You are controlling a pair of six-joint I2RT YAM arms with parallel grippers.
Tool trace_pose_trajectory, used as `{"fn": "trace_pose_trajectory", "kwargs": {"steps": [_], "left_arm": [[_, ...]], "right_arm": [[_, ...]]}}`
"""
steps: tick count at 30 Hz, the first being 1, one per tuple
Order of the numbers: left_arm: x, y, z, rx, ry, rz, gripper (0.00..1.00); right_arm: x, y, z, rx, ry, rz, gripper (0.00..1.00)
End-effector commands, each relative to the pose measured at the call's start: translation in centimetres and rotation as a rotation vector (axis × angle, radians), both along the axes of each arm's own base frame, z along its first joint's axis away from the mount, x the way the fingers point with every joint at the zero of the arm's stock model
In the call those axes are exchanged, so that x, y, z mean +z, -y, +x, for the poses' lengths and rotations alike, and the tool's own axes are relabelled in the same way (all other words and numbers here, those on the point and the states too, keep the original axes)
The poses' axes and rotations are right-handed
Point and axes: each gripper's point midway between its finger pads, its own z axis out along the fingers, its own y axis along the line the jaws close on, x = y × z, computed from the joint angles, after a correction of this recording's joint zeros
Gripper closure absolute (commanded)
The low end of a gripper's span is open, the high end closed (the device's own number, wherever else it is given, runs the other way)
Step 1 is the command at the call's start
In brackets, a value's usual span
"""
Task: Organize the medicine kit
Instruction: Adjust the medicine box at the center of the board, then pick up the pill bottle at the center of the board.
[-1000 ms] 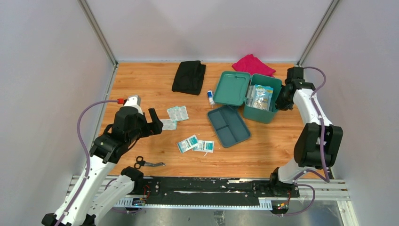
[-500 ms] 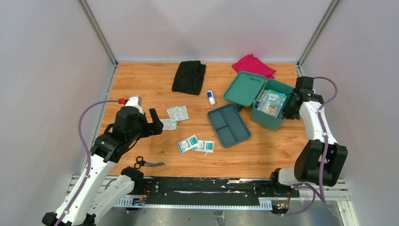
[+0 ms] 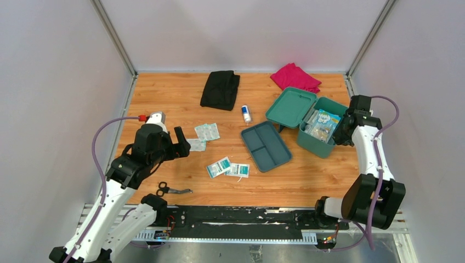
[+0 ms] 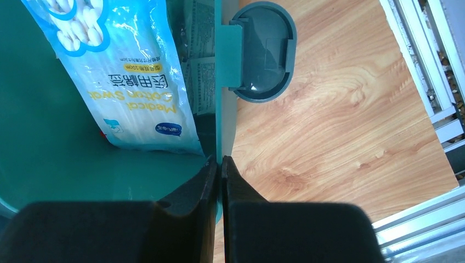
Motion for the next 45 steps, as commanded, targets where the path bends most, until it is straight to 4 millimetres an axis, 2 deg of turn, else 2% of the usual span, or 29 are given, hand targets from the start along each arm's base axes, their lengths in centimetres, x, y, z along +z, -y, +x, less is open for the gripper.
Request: {"fn": "trace_pose_trajectory", "kwargs": {"steps": [1, 6, 11, 14, 19, 22, 25, 29, 35, 38, 40, 41, 45], "left_arm": [[-0.4, 0.3, -0.1, -0.015, -0.019, -0.006, 0.0], [0.2, 1.4, 0.8, -0.042, -0.011, -0.036, 0.0], [0.3, 2.6, 1.9, -0.069, -0.011, -0.07, 0.0], [0.3, 3.6, 2.8, -0.082, -0.005, -0.101, 0.0], [1.0, 5.6, 5.9, -0.082, 0.019, -0.164, 0.0], [1.6, 7.8, 8.0, -0.108, 0.042, -0.199, 0.01], [1.8, 10.9, 10.2, -0.131, 0.063, -0.168, 0.0], [-0.3, 14.7, 13.8, -0.129, 0.006, -0.131, 0.02], [-4.6, 18.9, 19.2, -0.118, -0.077, -0.085, 0.05], [-8.3, 21.0, 20.8, -0.128, -0.143, -0.047, 0.06], [-9.5, 22.0, 21.7, -0.129, -0.159, -0.049, 0.06], [-11.0, 22.4, 22.0, -0.127, -0.182, -0.041, 0.07], [-13.1, 24.1, 23.5, -0.13, -0.196, -0.031, 0.07]], "right_arm": [[-0.6, -0.1, -0.7, 0.005, -0.016, 0.03, 0.94], [-2.2, -1.3, -0.9, 0.05, -0.051, 0.095, 0.84], [-2.6, -2.5, -0.1, 0.114, -0.035, 0.15, 0.93], [-2.4, -2.8, 0.3, 0.136, -0.026, 0.169, 0.95], [-2.5, -3.0, 0.1, 0.132, -0.018, 0.171, 0.91], [-2.9, -3.1, -0.4, 0.131, -0.024, 0.172, 0.89], [-3.0, -3.0, -0.6, 0.119, -0.017, 0.164, 0.89], [-2.7, -3.0, -0.2, 0.07, 0.036, 0.171, 0.9], [-2.7, -4.0, 0.5, 0.076, 0.076, 0.229, 0.93], [-2.9, -4.1, 0.4, 0.084, 0.072, 0.232, 0.93], [-2.9, -4.0, 0.3, 0.089, 0.07, 0.225, 0.93], [-3.0, -3.9, 0.2, 0.093, 0.07, 0.218, 0.93], [-3.0, -3.9, 0.0, 0.096, 0.069, 0.211, 0.93]]}}
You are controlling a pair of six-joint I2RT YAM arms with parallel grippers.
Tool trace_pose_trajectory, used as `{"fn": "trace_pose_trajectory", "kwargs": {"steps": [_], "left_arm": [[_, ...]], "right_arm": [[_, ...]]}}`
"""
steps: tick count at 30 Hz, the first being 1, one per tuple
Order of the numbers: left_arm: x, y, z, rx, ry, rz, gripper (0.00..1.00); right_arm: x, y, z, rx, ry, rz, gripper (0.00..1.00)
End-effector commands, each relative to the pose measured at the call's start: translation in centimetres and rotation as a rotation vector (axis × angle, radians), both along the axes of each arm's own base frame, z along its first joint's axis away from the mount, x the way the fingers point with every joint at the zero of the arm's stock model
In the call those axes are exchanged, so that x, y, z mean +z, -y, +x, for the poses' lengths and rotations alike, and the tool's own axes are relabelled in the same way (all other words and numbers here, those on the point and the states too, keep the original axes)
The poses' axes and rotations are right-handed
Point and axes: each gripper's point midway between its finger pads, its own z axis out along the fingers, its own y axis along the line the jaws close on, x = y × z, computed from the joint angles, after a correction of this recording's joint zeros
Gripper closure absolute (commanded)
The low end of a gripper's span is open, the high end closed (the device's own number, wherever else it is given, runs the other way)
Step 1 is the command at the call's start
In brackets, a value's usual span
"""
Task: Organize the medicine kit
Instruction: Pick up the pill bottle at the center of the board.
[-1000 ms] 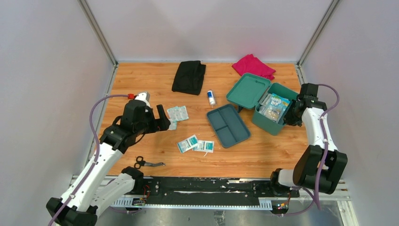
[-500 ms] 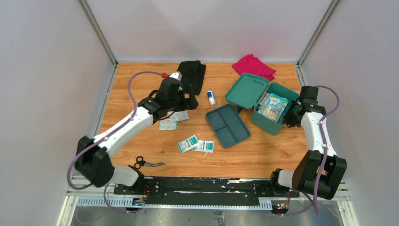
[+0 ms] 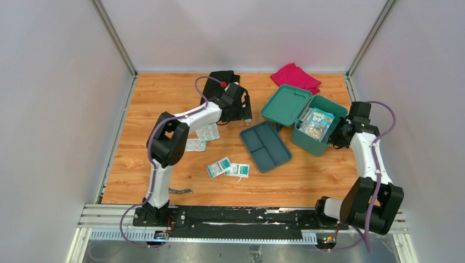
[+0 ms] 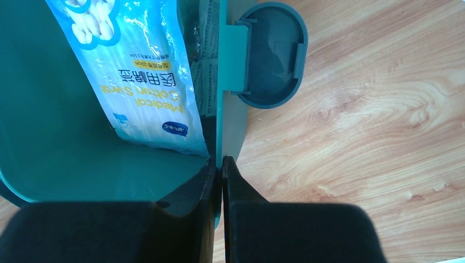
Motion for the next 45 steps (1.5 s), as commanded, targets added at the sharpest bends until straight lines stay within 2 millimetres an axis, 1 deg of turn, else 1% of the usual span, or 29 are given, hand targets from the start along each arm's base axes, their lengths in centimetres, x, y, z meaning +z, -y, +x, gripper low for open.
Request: {"fn": "trace_pose_trajectory", "kwargs": {"steps": [1, 4, 8, 12, 15, 19, 22, 25, 28, 32, 33, 35, 36, 42, 45], "left_arm": [[-1.3, 2.0, 1.6, 0.007, 0.001, 0.007, 0.08], [-1.4, 2.6, 2.7, 0.007, -0.002, 0.027, 0.09], [-1.7, 2.4, 3.9, 0.021, 0.004, 0.078, 0.1], [-3.3, 2.5, 3.9, 0.023, -0.034, 0.103, 0.16], [-3.9, 2.4, 4.1, 0.024, -0.039, 0.114, 0.21], [-5.7, 2.4, 3.8, 0.011, -0.079, 0.138, 0.29], [-6.5, 2.5, 3.6, 0.009, -0.096, 0.141, 0.35], [-6.5, 2.3, 3.5, 0.008, -0.097, 0.147, 0.39], [-5.7, 1.8, 3.2, 0.006, -0.083, 0.156, 0.5], [-4.9, 0.6, 2.4, 0.008, -0.051, 0.168, 0.62], [-4.3, 0.5, 2.3, 0.008, -0.038, 0.167, 0.63], [-3.6, -0.2, 1.8, 0.007, -0.028, 0.175, 0.65], [-2.6, -0.4, 1.7, 0.005, -0.011, 0.174, 0.65], [1.3, -2.6, 0.4, 0.016, 0.058, 0.2, 0.66], [3.1, -3.9, -0.8, 0.025, 0.089, 0.205, 0.66]], "right_arm": [[-1.4, -1.4, -1.1, 0.029, -0.032, 0.074, 0.93], [-1.5, -1.8, -1.1, 0.042, -0.031, 0.088, 0.93], [-1.3, -2.0, -1.1, 0.05, -0.021, 0.096, 0.93], [-1.2, -2.1, -1.3, 0.049, -0.015, 0.098, 0.93], [-1.1, -2.2, -1.4, 0.056, -0.012, 0.1, 0.93], [-1.0, -2.2, -1.6, 0.057, -0.014, 0.094, 0.93], [-0.9, -2.2, -1.7, 0.06, -0.013, 0.091, 0.92], [-0.7, -2.2, -1.7, 0.063, -0.009, 0.09, 0.92], [-0.6, -2.4, -1.8, 0.067, -0.008, 0.097, 0.92], [-0.5, -2.6, -2.0, 0.073, -0.007, 0.103, 0.91], [-0.5, -2.6, -2.1, 0.071, -0.007, 0.103, 0.9], [-0.2, -2.5, -2.1, 0.07, -0.002, 0.093, 0.85], [0.0, -2.4, -2.2, 0.066, -0.001, 0.087, 0.83], [2.2, -1.8, -2.1, 0.053, 0.05, 0.047, 0.69], [2.5, -1.7, -2.1, 0.059, 0.055, 0.035, 0.69]]}}
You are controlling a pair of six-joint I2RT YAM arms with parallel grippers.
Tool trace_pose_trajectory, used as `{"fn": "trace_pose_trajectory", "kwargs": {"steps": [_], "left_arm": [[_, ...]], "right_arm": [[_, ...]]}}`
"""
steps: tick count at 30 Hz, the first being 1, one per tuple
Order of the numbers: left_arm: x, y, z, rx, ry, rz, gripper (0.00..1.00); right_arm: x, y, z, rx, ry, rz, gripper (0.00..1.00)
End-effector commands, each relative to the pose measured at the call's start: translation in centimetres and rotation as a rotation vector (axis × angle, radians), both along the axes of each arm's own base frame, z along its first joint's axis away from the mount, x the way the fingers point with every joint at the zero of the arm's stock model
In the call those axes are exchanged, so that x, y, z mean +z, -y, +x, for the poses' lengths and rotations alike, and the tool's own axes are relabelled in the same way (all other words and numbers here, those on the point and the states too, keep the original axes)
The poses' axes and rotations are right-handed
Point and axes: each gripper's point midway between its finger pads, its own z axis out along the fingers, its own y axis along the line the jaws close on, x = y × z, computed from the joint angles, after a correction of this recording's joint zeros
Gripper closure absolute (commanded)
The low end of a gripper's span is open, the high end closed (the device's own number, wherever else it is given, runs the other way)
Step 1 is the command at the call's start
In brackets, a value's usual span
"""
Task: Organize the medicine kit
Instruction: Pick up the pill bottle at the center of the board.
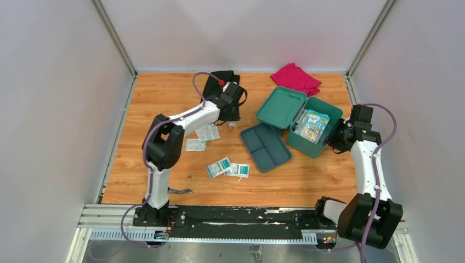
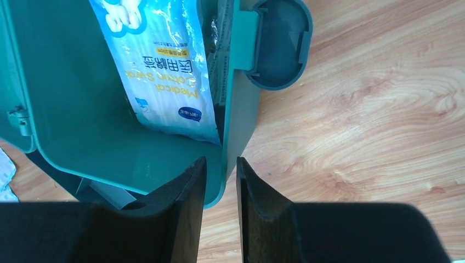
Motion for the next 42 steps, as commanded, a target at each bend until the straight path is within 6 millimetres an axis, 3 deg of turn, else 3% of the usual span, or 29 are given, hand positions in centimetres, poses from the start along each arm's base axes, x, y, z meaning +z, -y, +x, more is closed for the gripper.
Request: {"fn": "trace_pose_trajectory", "kwargs": {"steps": [1, 6, 11, 21, 34, 42], "left_arm": [[4.7, -1.8, -0.8, 0.009, 0.106, 0.011, 0.66], [6.6, -3.7, -3.8, -0.016, 0.131, -0.008, 0.66], [8.5, -4.2, -7.1, -0.124, 0.129, -0.051, 0.66], [10.3, -7.3, -12.2, -0.126, 0.162, -0.111, 0.66], [12.5, -9.2, -14.2, -0.108, 0.199, -0.12, 0.66], [14.2, -8.7, -14.6, -0.143, 0.225, -0.159, 0.66]], "right_arm": [[0.9, 0.1, -0.5, 0.009, -0.004, -0.012, 0.7], [-0.4, 0.5, -0.5, 0.036, -0.058, -0.03, 0.78], [-1.4, -0.2, 0.0, 0.079, -0.091, 0.011, 0.91], [-0.8, -2.9, 0.0, 0.138, -0.07, 0.051, 0.99], [-0.6, -8.2, -1.5, 0.23, -0.061, 0.096, 1.0], [-0.5, -7.5, -1.2, 0.176, -0.035, 0.061, 1.0]]}}
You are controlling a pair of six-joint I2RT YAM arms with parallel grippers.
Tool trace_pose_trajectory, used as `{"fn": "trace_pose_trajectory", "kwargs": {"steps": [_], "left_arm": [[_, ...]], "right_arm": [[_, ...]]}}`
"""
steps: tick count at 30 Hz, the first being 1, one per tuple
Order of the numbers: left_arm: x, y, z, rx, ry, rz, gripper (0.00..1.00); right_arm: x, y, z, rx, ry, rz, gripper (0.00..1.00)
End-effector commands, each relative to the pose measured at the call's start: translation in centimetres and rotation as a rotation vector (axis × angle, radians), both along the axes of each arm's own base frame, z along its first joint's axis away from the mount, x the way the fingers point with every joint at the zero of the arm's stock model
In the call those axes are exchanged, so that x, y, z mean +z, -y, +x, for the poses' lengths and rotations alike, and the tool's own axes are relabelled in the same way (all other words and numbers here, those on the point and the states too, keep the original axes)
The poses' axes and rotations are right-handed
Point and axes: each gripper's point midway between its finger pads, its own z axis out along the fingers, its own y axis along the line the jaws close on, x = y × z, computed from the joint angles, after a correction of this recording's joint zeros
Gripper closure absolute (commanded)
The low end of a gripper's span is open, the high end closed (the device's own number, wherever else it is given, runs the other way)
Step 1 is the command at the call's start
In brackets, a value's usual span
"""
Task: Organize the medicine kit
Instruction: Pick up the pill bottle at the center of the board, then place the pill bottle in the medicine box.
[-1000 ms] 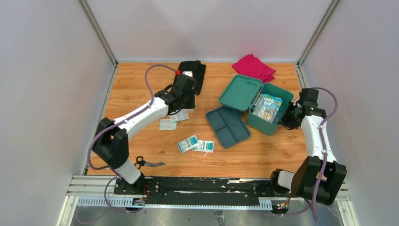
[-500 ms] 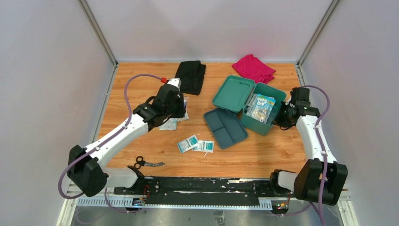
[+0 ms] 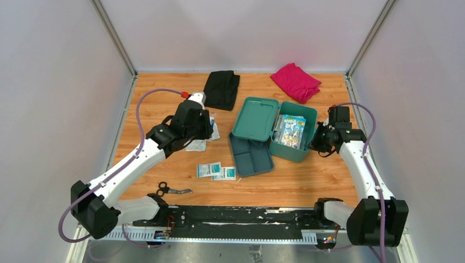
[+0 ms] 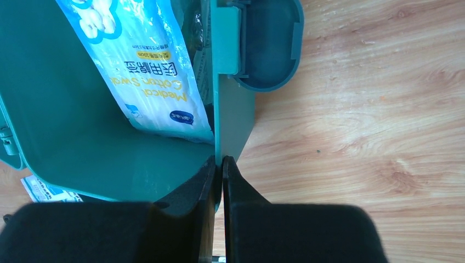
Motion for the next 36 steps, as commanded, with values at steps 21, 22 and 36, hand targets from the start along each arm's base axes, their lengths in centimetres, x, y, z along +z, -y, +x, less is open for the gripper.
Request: {"fn": "trace_pose_trajectory", "kwargs": {"steps": [21, 22, 36], "left_arm": [[5.7, 25.0, 0.7, -0.413, -0.004, -0.125, 0.68], [4.7, 26.5, 0.9, -0.423, -0.022, -0.124, 0.69], [-0.3, 37.6, 2.3, -0.493, -0.112, -0.324, 0.67]], "right_arm": [[13.6, 5.0, -2.1, -0.237, 0.399, -0.196, 0.5], [14.3, 4.9, -2.4, -0.245, 0.426, -0.187, 0.5], [21.2, 5.4, -6.9, -0.33, 0.687, -0.143, 0.51]]}}
